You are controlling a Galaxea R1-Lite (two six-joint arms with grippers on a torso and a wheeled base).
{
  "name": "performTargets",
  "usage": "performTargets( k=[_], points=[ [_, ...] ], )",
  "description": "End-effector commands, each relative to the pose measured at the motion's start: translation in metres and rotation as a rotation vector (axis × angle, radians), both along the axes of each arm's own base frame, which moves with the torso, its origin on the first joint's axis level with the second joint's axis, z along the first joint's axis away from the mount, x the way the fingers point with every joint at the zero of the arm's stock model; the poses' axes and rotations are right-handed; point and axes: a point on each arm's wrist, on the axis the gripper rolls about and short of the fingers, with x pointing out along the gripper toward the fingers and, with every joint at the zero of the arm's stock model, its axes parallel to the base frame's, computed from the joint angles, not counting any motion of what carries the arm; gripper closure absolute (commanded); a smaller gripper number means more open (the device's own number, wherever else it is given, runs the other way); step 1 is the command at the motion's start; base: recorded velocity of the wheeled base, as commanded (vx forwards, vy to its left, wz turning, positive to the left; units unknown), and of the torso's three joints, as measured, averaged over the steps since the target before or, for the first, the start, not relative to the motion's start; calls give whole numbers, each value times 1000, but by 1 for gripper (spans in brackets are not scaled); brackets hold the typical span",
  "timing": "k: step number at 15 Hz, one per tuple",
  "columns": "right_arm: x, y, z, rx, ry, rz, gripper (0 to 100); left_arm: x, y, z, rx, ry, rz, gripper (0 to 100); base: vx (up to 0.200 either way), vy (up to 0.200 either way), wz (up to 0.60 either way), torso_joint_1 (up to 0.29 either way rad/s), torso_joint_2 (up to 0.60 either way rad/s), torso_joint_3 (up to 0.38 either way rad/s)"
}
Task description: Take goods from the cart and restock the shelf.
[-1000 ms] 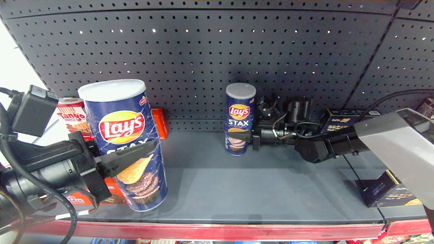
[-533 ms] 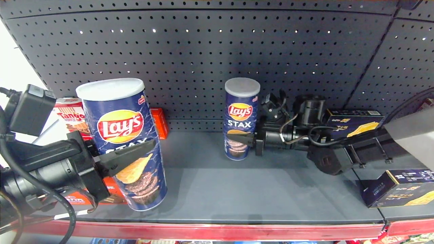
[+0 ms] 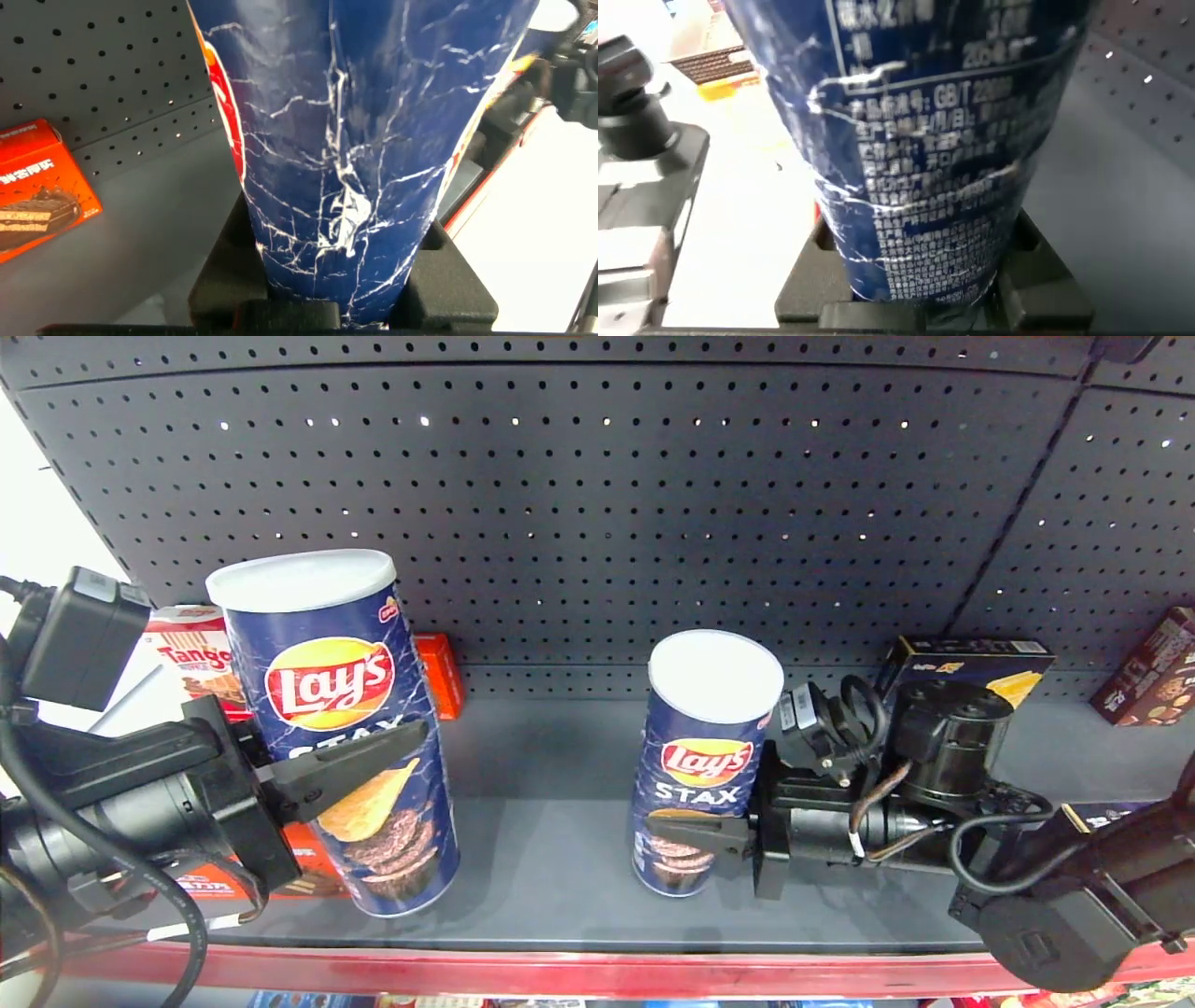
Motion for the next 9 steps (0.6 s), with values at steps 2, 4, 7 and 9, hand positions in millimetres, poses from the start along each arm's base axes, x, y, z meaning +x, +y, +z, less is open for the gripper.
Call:
performTargets(
  k=[2,4,7,9],
  points=[
    [-13,-6,-11,-19,26,13,100,0,0,0,0,1,1,100,0,0,0,0,0,0],
    [-16,-6,-20,-32,41,18,100,0,0,0,0,1,1,100,0,0,0,0,0,0],
    [-13,-5,-27,-37,50,21,100,0,0,0,1,0,1,100,0,0,0,0,0,0],
    [-10,-4,-31,-42,58,21,100,0,0,-1,1,2,1,100,0,0,0,0,0,0]
  ],
)
